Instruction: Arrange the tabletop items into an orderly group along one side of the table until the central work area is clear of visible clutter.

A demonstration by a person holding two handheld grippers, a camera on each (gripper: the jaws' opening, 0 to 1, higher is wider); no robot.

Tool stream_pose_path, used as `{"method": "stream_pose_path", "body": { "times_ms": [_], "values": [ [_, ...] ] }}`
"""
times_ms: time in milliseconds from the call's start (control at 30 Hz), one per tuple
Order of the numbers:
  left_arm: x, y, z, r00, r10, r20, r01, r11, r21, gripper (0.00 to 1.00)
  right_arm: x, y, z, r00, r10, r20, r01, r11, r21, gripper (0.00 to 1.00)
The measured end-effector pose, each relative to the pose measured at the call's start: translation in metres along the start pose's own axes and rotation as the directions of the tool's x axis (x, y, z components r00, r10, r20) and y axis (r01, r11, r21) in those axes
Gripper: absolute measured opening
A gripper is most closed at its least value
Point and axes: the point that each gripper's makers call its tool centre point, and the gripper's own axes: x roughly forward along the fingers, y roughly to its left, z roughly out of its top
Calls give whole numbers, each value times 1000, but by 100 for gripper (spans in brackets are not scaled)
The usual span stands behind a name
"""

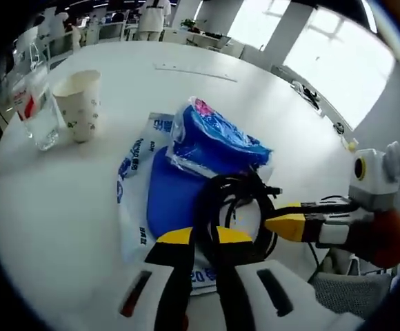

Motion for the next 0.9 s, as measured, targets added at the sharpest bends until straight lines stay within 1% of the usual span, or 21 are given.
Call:
{"method": "stream_pose_path", "body": {
  "times_ms": [100,267,433,567,700,767,800,900],
  "values": [
    [-1,-2,-1,1000,-4,-7,4,1000,-9,4,0,-2,1,1000,-3,0,3,1000,26,12],
    [-3,-6,-3,1000,-10,-10,10,1000,-11,2,-2,-2,0,1000,-3,-3,3,1000,12,10],
    [-8,-12,-4,1000,-19,-11,18,1000,-20,2,-8,-1,0,1000,1,9,-1,1000,14,8],
    [-12,-21,-9,999,-31,-18,31,999,-10,2,-15,-3,1,1000,1,20,-1,1000,12,7],
    [-13,-30,-16,998,-45,-41,45,999,2,2,-21,-8,2,999,-3,37,2,1000,15,6],
    [-14,-37,-20,997,-55,-55,57,998,24,2,-26,-9,4,999,-8,42,8,1000,-3,5],
    [-15,-41,-23,996,-59,-66,62,997,49,2,-27,-10,4,999,-7,39,8,1000,-23,5],
    [-17,-50,-31,994,-74,-85,79,995,61,2,-32,-12,4,999,-1,38,4,998,-69,4]
  ]
}}
